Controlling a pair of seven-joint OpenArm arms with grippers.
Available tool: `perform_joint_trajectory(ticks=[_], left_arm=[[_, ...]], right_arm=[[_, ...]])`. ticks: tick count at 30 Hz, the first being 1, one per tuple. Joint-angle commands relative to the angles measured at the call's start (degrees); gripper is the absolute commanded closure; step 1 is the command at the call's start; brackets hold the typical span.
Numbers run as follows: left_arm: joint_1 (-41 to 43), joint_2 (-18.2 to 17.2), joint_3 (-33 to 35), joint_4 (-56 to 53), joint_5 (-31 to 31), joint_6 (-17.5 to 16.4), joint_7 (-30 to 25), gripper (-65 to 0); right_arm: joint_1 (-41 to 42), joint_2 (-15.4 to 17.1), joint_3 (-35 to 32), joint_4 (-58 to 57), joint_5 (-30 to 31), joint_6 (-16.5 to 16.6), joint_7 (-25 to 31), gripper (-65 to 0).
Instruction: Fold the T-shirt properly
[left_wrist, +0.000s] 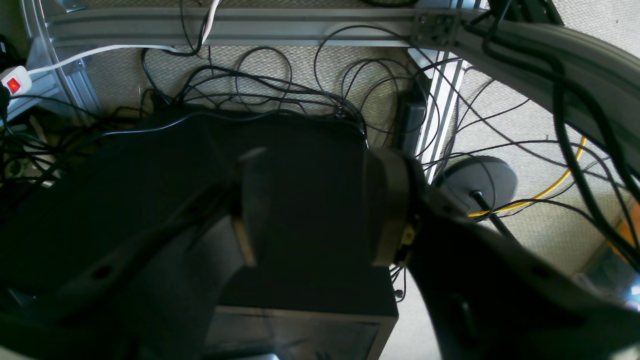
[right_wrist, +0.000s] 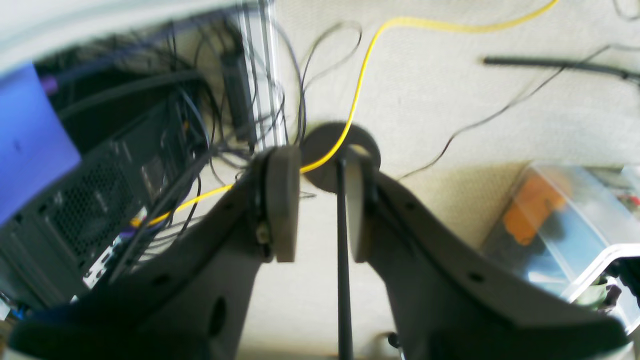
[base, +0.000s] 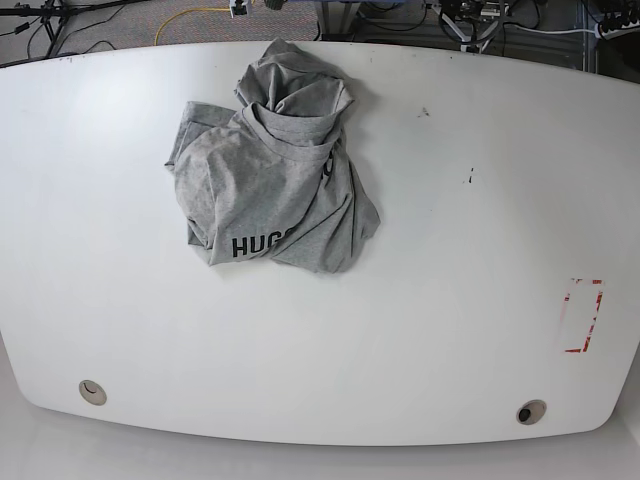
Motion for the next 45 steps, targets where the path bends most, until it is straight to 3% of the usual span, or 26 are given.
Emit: perform_joint_trajectory(ticks=[1,45], left_arm=[[0.35,-0.51,-0.05,-0.08,0.24,0.23,-0.14,-27.3],[1.37,-0.76,-0.41,1.34,0.72,0.25,-0.61,-26.9]], right_arm=[[-0.48,0.03,-0.06,-0.33,0.38,0.00,0.16,-15.2],[-1.16,0.16,-0.46,0.58,0.16,-0.33,0.15,-14.8]])
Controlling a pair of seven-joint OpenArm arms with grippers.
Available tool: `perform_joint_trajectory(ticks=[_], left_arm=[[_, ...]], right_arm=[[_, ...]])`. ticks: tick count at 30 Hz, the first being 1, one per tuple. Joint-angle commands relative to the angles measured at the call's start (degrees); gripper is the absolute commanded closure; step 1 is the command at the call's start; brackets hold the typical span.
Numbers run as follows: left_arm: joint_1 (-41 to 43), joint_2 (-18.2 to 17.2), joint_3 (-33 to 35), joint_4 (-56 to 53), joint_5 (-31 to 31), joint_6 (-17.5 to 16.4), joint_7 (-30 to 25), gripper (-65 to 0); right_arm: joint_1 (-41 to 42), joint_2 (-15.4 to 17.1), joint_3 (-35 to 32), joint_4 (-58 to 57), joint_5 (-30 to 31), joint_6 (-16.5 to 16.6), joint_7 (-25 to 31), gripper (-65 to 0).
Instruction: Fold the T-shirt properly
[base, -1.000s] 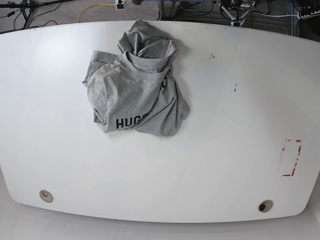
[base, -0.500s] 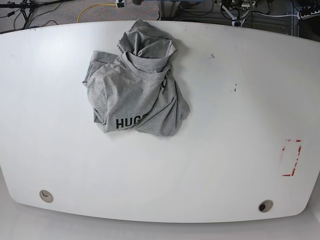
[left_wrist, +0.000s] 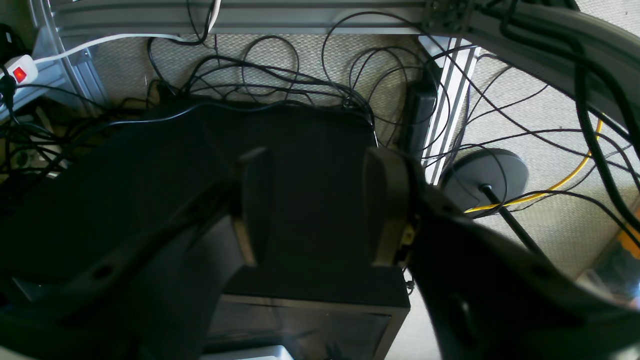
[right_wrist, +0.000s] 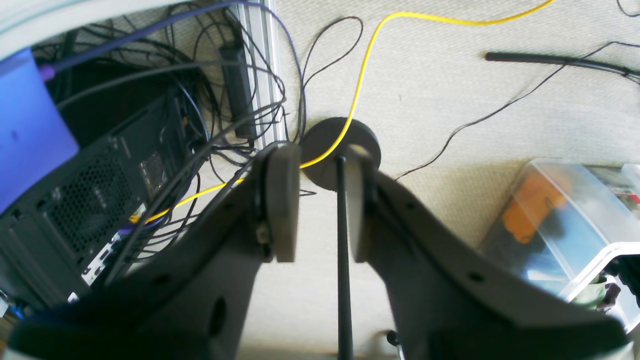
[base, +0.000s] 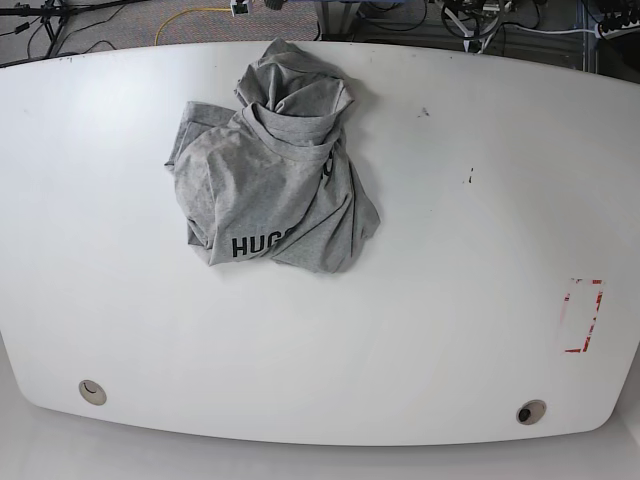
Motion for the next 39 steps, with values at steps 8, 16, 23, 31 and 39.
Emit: perform_joint_trajectory(ticks=[8,16,23,31,39], left_arm=[[0.83,-0.32,-0.07,1.79,0.15,0.07,-0.41,-26.8],[-0.18,-0.30,0.00,0.19,0.32,-0.03,0.03,-27.0],[-0.18,-0.41,-0.09,0.56,0.33,0.06,-0.11,-27.0],[-0.11,-0.14,0.26,0.48,-0.27,-0.10,0.34,-27.0],[-0.01,-0.10,0.77,0.70,-0.36,-0.19,0.40,-27.1]], right_arm=[[-0.85,0.24,-0.21,0.60,0.25,0.10,0.09,-14.8],[-1.08,0.32,-0.17,0.71,0.21,0.24,-0.26,-14.6],[-1.48,0.29,-0.36,0.65,0.24,0.03,-0.41,-14.8],[-1.33,0.22,-0.39,0.72,0.20,-0.28,-0.89,-14.8],[-1.20,0.20,-0.50,0.72,0.32,-0.36,-0.98,-14.7]])
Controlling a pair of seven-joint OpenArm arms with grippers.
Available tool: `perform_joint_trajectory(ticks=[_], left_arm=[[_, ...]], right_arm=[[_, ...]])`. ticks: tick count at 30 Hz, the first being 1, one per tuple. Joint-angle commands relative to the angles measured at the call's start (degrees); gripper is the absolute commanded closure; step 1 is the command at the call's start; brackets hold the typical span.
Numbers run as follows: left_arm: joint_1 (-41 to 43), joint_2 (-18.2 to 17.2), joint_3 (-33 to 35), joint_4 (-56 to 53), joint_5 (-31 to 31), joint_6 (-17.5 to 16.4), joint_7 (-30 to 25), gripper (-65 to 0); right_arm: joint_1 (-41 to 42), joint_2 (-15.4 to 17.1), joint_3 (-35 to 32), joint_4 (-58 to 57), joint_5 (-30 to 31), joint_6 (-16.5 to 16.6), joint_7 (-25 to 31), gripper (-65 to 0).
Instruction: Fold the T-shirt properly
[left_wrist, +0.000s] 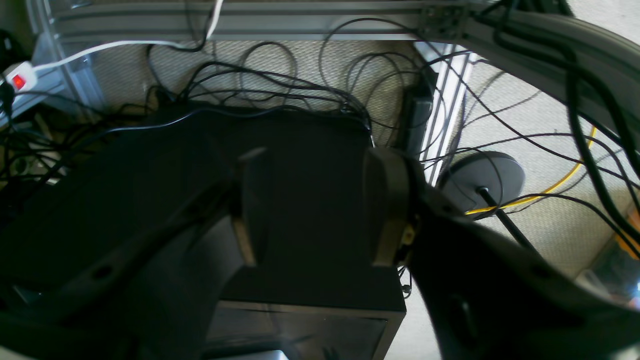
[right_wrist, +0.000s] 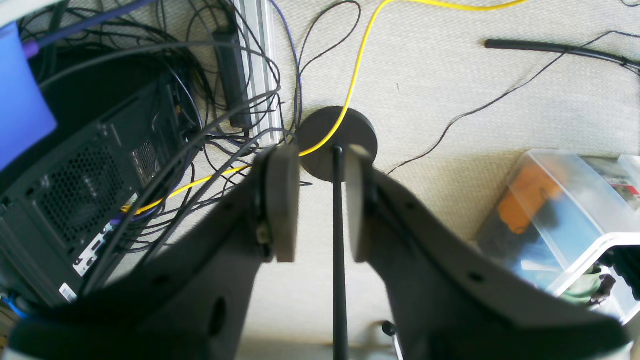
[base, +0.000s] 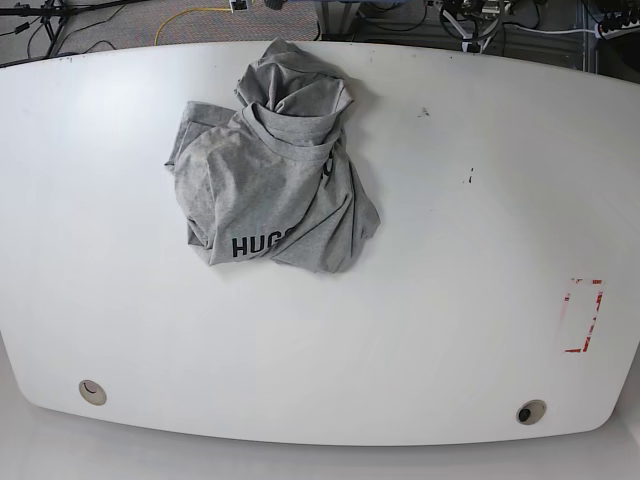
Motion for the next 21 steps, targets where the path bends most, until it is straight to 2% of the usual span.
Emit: perform_joint_trajectory(ticks=[1,21], left_arm=[[0.33,-0.31,0.31,0.27,-0.08,-0.02,-0.12,-27.2],[0.40,-0.30,1.24,0.94,-0.13,-0.02,-0.16,-27.0]], right_arm=[[-0.54,0.02,-0.23,-0.05,0.45,-0.15,0.32,-14.6],[-0.78,0.00,-0.22,0.52,0.35,-0.23,0.07,-14.6]])
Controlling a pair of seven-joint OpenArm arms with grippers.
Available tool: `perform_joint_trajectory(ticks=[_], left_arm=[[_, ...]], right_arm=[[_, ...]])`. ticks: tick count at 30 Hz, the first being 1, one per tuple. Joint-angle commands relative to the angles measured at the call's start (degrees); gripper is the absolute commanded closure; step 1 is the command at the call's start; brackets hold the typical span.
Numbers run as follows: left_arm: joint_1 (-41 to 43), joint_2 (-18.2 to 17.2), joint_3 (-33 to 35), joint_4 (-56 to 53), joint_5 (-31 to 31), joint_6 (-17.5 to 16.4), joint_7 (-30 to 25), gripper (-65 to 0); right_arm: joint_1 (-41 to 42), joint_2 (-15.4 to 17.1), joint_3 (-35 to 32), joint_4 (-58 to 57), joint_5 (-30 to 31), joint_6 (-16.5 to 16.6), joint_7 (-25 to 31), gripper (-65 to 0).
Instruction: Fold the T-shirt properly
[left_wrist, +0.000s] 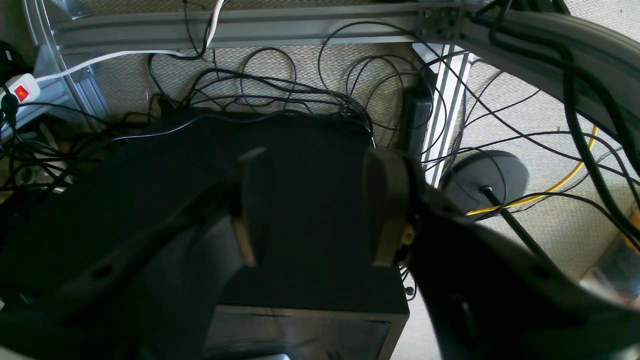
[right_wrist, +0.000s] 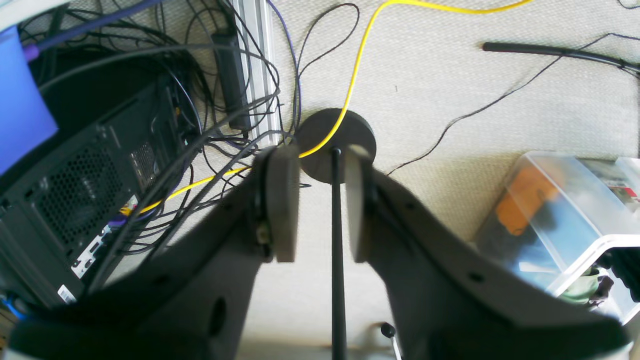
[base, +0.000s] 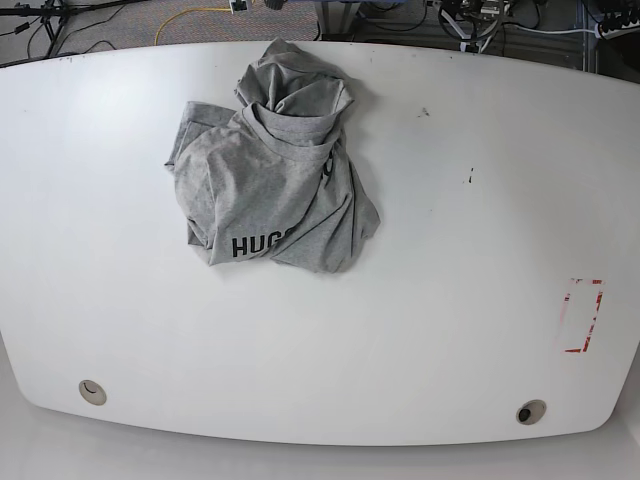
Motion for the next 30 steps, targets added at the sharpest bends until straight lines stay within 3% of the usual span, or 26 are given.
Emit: perform_joint_trajectory(ticks=[1,30], left_arm=[[0.08,-0.29,-0.48,-0.05,0.17,0.09,-0.17,-27.1],[0.02,-0.32,-0.79,-0.13,0.42,0.16,-0.21,-27.2]], right_arm=[[-0.75,0.09,-0.08,0.01,0.39,-0.03,0.10,-14.6],[-1.47,0.14,-0.26,0.46,0.46,-0.18,-0.06,-15.0]])
